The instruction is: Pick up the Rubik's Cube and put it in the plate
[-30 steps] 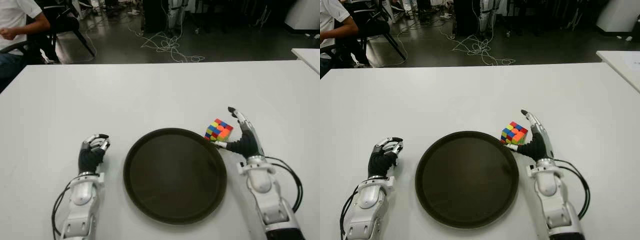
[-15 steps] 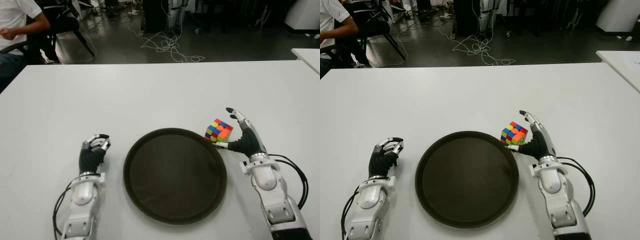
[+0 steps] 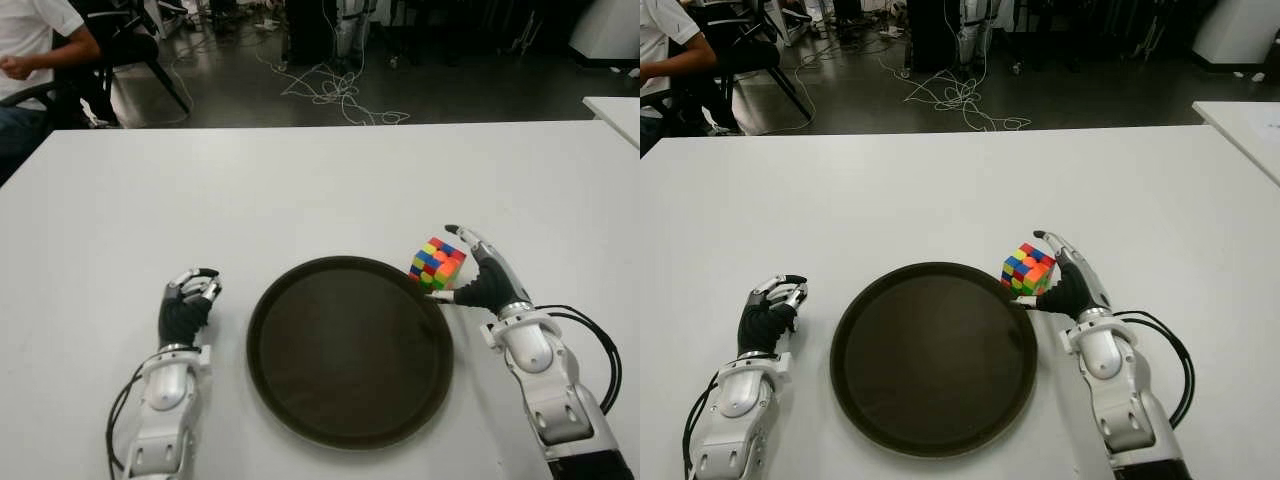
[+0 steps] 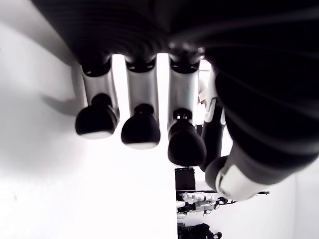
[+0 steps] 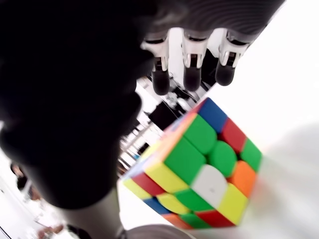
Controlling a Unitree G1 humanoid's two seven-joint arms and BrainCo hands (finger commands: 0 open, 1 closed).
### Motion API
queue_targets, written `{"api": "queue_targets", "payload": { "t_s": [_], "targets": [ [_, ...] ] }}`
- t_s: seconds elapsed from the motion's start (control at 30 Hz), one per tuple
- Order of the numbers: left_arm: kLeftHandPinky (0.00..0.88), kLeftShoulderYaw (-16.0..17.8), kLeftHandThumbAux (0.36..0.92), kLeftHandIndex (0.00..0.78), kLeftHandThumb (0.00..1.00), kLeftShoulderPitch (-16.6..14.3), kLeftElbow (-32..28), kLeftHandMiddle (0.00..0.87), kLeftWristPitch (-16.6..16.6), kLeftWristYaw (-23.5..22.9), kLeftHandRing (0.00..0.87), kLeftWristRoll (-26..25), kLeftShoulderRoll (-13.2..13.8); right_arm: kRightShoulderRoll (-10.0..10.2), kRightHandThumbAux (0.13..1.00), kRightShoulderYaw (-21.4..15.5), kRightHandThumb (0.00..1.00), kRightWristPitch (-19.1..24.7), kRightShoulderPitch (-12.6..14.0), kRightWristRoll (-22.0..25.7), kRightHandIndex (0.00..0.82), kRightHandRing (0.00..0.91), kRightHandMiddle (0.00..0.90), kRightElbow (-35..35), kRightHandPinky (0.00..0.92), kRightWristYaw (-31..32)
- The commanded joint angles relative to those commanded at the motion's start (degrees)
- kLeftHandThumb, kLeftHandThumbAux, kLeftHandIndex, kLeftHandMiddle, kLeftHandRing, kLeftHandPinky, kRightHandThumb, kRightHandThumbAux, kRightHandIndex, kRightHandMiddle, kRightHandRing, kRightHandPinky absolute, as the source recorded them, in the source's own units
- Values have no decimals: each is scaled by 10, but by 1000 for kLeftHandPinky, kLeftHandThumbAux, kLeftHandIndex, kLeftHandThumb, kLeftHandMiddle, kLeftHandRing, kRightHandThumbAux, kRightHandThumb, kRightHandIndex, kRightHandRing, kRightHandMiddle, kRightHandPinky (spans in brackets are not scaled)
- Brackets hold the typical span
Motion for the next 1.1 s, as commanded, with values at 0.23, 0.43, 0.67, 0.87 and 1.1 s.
{"api": "queue_targets", "payload": {
  "t_s": [0.23, 0.43, 0.67, 0.87, 1.1],
  "targets": [
    [829, 0, 704, 443, 711, 0, 2, 832, -3, 0, 836, 0, 0, 1, 936, 1, 0, 4, 0, 7, 94, 60, 94, -8, 58, 3],
    [841, 3, 704, 443, 712, -2, 2, 838, -2, 4, 842, -4, -5, -3, 930, 10, 0, 29, -6, -11, 97, 61, 94, -12, 52, 4],
    [839, 2, 704, 443, 712, 0, 1, 835, -4, 3, 841, -4, -6, -2, 923, 9, 0, 32, -16, 5, 91, 46, 76, -1, 46, 11],
    [833, 1, 704, 443, 712, 1, 3, 833, -10, 1, 839, -2, -6, -5, 918, 9, 0, 36, -24, 14, 84, 41, 70, 3, 50, 20],
    [831, 2, 704, 443, 711, 2, 0, 834, -7, 1, 839, -5, -10, -5, 926, 7, 0, 28, -32, 24, 91, 63, 86, 15, 67, 25]
  ]
}}
